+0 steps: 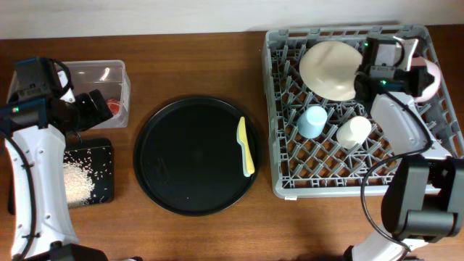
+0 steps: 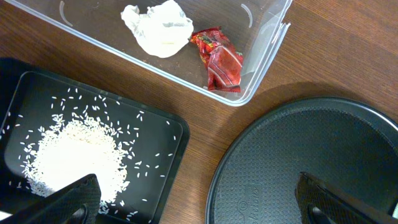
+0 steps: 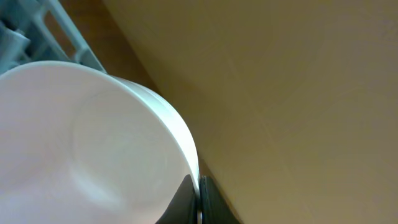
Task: Sort waste into correct bins and load items into the dishwasher rack
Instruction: 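Place the pink bowl tilted in the rack's back right corner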
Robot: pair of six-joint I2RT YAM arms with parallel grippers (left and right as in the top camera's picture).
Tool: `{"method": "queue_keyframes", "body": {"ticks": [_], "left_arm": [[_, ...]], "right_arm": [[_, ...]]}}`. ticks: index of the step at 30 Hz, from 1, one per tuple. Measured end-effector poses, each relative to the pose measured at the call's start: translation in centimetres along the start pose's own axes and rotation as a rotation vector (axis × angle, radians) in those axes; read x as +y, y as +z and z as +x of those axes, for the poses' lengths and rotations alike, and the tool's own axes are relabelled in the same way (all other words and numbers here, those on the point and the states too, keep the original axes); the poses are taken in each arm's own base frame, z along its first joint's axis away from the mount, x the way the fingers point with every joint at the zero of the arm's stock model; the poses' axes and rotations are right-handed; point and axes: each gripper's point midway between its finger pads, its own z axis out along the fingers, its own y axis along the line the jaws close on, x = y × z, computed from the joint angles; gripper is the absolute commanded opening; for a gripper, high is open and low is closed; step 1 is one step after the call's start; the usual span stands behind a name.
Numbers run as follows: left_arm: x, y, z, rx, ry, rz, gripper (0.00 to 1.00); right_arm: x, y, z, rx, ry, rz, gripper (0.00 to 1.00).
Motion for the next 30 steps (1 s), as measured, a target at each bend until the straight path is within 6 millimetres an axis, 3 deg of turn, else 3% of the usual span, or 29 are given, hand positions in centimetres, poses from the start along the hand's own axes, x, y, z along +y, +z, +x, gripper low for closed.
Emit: {"method": "queue_keyframes", "body": {"ticks": [10, 16, 21, 30], "left_arm": [[0.0, 0.0, 0.0, 0.0, 0.0, 0.0, 0.99], [0.0, 0.0, 0.0, 0.0, 0.0, 0.0, 0.99], [0.0, 0.0, 0.0, 0.0, 0.0, 0.0, 0.99], [0.0, 0.0, 0.0, 0.0, 0.0, 0.0, 0.99]], "right_arm": [[3.0, 0.3, 0.4, -0.034, -0.098, -0.052, 0.04], [2.1, 1.8, -0.8, -0.06, -0.107, 0.02, 0.04], [2.6, 1.9, 0.9, -0.008, -0.194, 0.008, 0.04], [3.4, 0.6, 1.0, -0.026, -0.184, -0.01, 0.04]]}}
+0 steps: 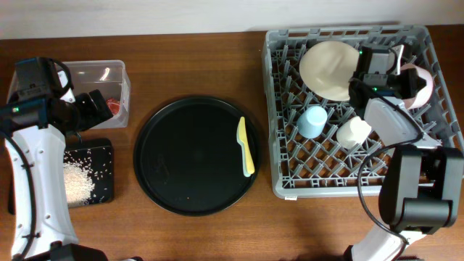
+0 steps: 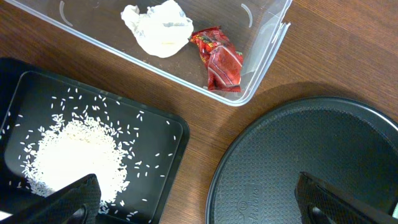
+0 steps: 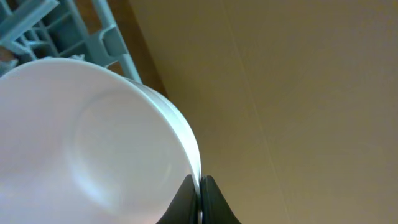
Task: Sort waste into correct bins and load items into the dishwasher rack
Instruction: 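Place the pink bowl tilted in the rack's back right corner, then move the right gripper to the knives on the round tray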
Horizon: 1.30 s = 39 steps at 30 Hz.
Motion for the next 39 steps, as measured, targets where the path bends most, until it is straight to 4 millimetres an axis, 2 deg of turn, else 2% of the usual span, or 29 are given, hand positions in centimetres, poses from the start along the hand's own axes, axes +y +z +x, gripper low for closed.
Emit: {"method": "queue_keyframes", "body": {"ticks": [2, 7, 8, 10, 12, 14, 15, 16, 17, 19, 22, 23, 24, 26, 28, 29, 31, 32, 35, 37, 38, 39], "left_arm": [[0.0, 0.0, 0.0, 0.0, 0.0, 0.0, 0.99], [0.0, 0.0, 0.0, 0.0, 0.0, 0.0, 0.99], [0.0, 0.0, 0.0, 0.0, 0.0, 0.0, 0.99], [0.0, 0.0, 0.0, 0.0, 0.0, 0.0, 0.99], [0.0, 0.0, 0.0, 0.0, 0.0, 0.0, 0.99], [0.0, 0.0, 0.0, 0.0, 0.0, 0.0, 0.99], [0.0, 0.0, 0.0, 0.0, 0.0, 0.0, 0.99], [0.0, 0.0, 0.0, 0.0, 0.0, 0.0, 0.99], [0.0, 0.0, 0.0, 0.0, 0.0, 0.0, 0.99], [0.0, 0.0, 0.0, 0.0, 0.0, 0.0, 0.99], [0.0, 0.0, 0.0, 0.0, 0.0, 0.0, 0.99], [0.0, 0.0, 0.0, 0.0, 0.0, 0.0, 0.99], [0.0, 0.0, 0.0, 0.0, 0.0, 0.0, 0.99], [0.0, 0.0, 0.0, 0.0, 0.0, 0.0, 0.99], [0.0, 0.0, 0.0, 0.001, 0.0, 0.0, 0.99], [0.0, 0.0, 0.0, 0.0, 0.0, 0.0, 1.0], [0.0, 0.0, 0.0, 0.001, 0.0, 0.0, 0.99], [0.0, 0.0, 0.0, 0.0, 0.0, 0.0, 0.99], [0.0, 0.0, 0.0, 0.0, 0.0, 0.0, 0.99], [0.0, 0.0, 0.0, 0.0, 0.0, 0.0, 0.99], [0.0, 0.0, 0.0, 0.0, 0.0, 0.0, 0.99], [0.0, 0.0, 0.0, 0.0, 0.0, 0.0, 0.99]], "right_arm": [[0.5, -0.8, -0.3, -0.017, -0.017, -0.015, 0.04], [0.9, -1.4, -0.1, -0.02, -0.053, -0.053, 0.06], [0.9, -1.5, -0.1, -0.023, -0.046, -0.058, 0.23], [1.7, -1.6, -0.5, -0.043, -0.038, -0.101, 0.41], [4.3, -2.4, -1.1, -0.095, -0.058, -0.223, 0.57], [7.2, -2.7, -0.6, -0.114, -0.101, -0.326, 0.65], [8.6, -2.8, -0.2, -0.119, -0.124, -0.376, 0.75], [9.1, -3.0, -0.2, -0.123, -0.122, -0.401, 0.88], [9.0, -3.0, -0.4, -0.127, -0.113, -0.4, 0.93], [8.3, -3.0, -0.6, -0.116, -0.07, -0.379, 0.98], [7.9, -5.3, -1.6, -0.148, -0.04, -0.464, 0.98], [7.8, -6.8, -1.7, -0.167, -0.048, -0.531, 0.98], [6.9, -8.6, -2.4, -0.209, -0.028, -0.602, 0.98], [5.2, -10.6, -3.1, -0.257, 0.023, -0.689, 0.99], [2.5, -14.1, -4.0, -0.335, 0.103, -0.829, 0.91], [1.8, -16.2, -4.2, -0.374, 0.126, -0.909, 0.83], [0.6, -21.2, -4.1, -0.435, 0.17, -1.072, 0.83], [0.7, -25.5, -3.6, -0.459, 0.174, -1.204, 0.83], [2.8, -33.0, -1.4, -0.436, 0.113, -1.419, 0.76], [4.6, -37.0, 0.4, -0.367, 0.082, -1.525, 0.72], [5.6, -38.3, 1.0, -0.345, 0.063, -1.555, 0.7], [7.2, -40.0, 1.8, -0.315, 0.023, -1.587, 0.67]]}}
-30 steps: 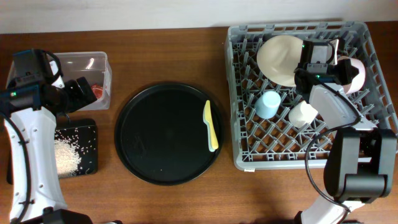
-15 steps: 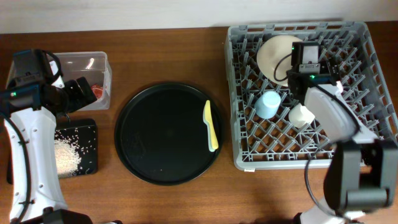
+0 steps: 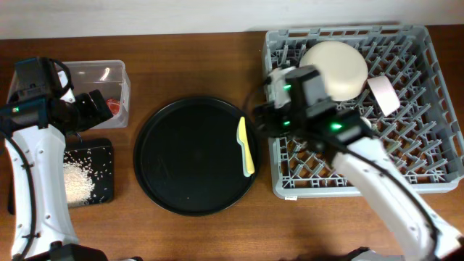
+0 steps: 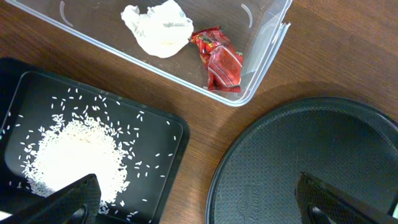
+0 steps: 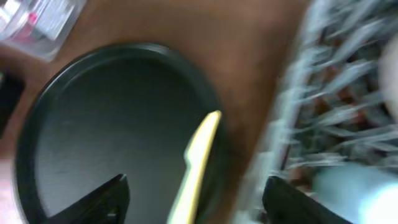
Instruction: Sort waste into correct bins and load items into the dishwasher rack
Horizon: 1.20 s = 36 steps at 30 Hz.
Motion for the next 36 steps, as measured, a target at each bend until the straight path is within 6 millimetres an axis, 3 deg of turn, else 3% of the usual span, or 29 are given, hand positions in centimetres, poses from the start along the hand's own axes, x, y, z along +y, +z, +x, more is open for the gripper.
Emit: {"method": "queue_keyframes", "body": {"ticks": [1, 3, 7, 10, 16, 36], "left_arm": [[0.0, 0.0, 0.0, 0.0, 0.0, 0.0, 0.99], [0.0, 0.0, 0.0, 0.0, 0.0, 0.0, 0.99], [0.0, 0.0, 0.0, 0.0, 0.0, 0.0, 0.99], [0.0, 0.0, 0.0, 0.0, 0.0, 0.0, 0.99], [0.0, 0.0, 0.0, 0.0, 0.0, 0.0, 0.99], [0.0, 0.0, 0.0, 0.0, 0.0, 0.0, 0.99]], "right_arm": [[1.4, 1.7, 0.8, 0.038, -0.007, -0.021, 0.6], [2.8, 5.4, 3.4, 0.147, -0.004, -0.035, 0.6], [2.2, 11.7, 8.4, 0.329, 0.033, -0.001, 0.57], [2.0, 13.2, 9.0, 0.343, 0.039, 0.005, 0.48], [1.2, 14.8, 10.7, 0.392, 0.044, 0.036, 0.41], [-0.1, 15.3, 12.2, 0.438, 0.033, 0.107, 0.42]]}}
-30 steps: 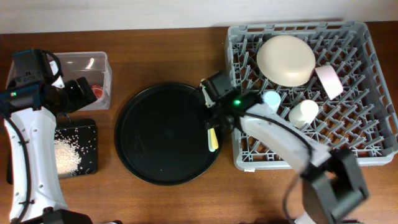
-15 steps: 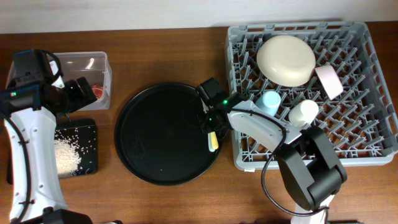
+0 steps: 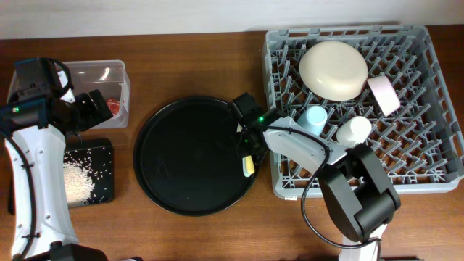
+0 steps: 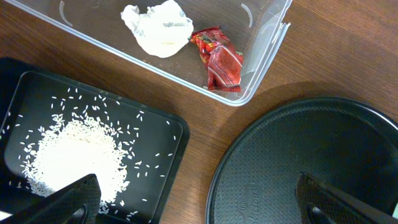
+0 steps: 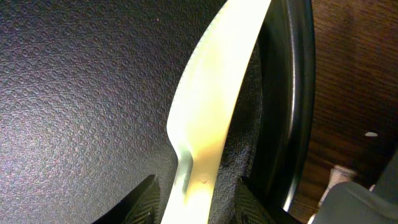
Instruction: Sort waste into correct bins and load items into the dishwasher rack
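Observation:
A yellow plastic knife (image 5: 217, 106) lies along the right inner edge of the round black tray (image 3: 181, 156). My right gripper (image 5: 199, 202) is down on the tray with one finger on each side of the knife's handle. It is open, and a gap shows beside the handle. In the overhead view the right gripper (image 3: 245, 141) hides the knife's upper half, and the knife's lower end (image 3: 248, 167) shows. The grey dishwasher rack (image 3: 270, 109) holds a cream bowl (image 3: 333, 69), a pink bowl (image 3: 382, 94), a blue cup (image 3: 314, 116) and a white cup (image 3: 353, 129). My left gripper (image 4: 199, 199) hangs open at the left.
A clear bin (image 4: 261, 56) at the back left holds a crumpled white paper (image 4: 158, 28) and a red wrapper (image 4: 217, 59). A black rectangular tray (image 4: 161, 162) with loose rice (image 4: 74, 155) sits in front of it. Bare wood separates the bins from the round tray.
My right gripper was open above the round tray's right side. Now it is low on the tray with its fingers astride the yellow knife. The left arm has not moved.
My right gripper was shut on the pink bowl's rim at the rack's back right, and still held it a second later. Then the bowl stood in the rack and the gripper was open over the tray. Now it straddles the knife.

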Robot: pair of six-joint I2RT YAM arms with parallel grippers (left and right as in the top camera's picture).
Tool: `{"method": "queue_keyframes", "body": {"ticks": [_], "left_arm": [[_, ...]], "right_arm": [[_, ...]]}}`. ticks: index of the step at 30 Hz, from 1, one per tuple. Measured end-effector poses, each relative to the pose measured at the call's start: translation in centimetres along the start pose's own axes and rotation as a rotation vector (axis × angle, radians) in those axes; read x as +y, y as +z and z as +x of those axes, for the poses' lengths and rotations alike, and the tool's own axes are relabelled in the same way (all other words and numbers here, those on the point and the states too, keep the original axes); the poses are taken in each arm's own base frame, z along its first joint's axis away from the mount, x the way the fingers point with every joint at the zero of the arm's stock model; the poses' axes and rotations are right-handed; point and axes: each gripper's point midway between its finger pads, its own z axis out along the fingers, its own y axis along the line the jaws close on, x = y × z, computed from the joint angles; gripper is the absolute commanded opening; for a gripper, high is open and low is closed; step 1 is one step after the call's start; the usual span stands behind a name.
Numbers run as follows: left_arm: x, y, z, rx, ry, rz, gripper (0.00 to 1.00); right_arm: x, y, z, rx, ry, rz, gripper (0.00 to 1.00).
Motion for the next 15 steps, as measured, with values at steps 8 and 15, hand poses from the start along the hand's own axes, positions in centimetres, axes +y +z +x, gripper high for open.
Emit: {"method": "queue_keyframes", "body": {"ticks": [8, 15], "left_arm": [[0.0, 0.0, 0.0, 0.0, 0.0, 0.0, 0.99], [0.0, 0.0, 0.0, 0.0, 0.0, 0.0, 0.99]], "right_arm": [[0.57, 0.01, 0.27, 0.005, -0.015, -0.002, 0.34], [0.61, 0.02, 0.3, 0.001, -0.024, 0.014, 0.26]]}}
